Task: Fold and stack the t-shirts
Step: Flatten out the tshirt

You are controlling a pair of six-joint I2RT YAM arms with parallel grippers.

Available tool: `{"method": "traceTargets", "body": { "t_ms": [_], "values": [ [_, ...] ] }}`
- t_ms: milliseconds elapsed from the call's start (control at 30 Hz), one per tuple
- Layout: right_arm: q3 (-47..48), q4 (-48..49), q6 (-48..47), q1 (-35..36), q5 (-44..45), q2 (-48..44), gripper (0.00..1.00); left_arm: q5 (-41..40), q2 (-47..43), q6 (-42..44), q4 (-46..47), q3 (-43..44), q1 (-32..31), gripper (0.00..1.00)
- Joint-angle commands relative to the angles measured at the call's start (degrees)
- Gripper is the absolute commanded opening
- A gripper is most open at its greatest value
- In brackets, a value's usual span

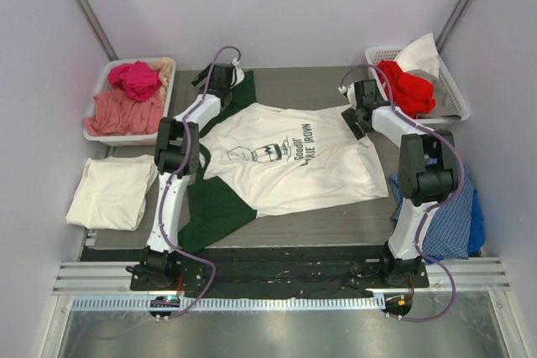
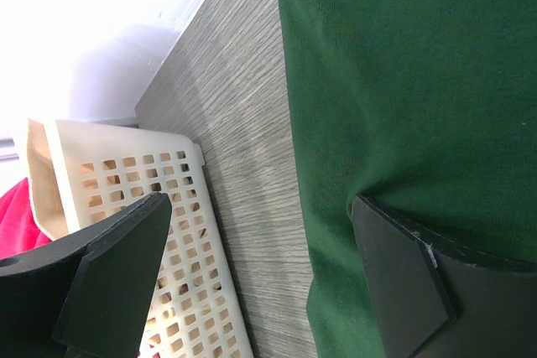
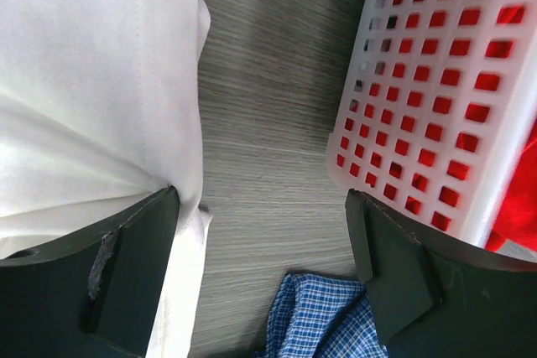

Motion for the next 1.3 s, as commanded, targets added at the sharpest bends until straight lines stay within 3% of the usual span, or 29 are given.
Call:
{"method": "traceTargets", "body": {
  "t_ms": [0,367,833,1267],
  "values": [
    [2.69,1.09,0.16,1.88,1.25,-7.28,0.88,-0.82,-0.35,-0.28,-3.89,0.8,1.6,0.95],
    [-8.29,-4.8,5.35,11.82,-2.53,-16.96,0.88,-1.0,0.61,0.08,-3.8,3.0,-0.24,0.95],
    [-21.66,1.25,4.83,11.91,-3.32,-14.42,0.88,-0.82,0.35,-0.63,-3.89,1.77,-0.59,0.95],
    [-32.64,9.08,-1.23,9.63,1.86,-12.48,0.87,-1.44,-0.27,1.83,-0.82,-1.48,-0.51,0.95]
  ]
}}
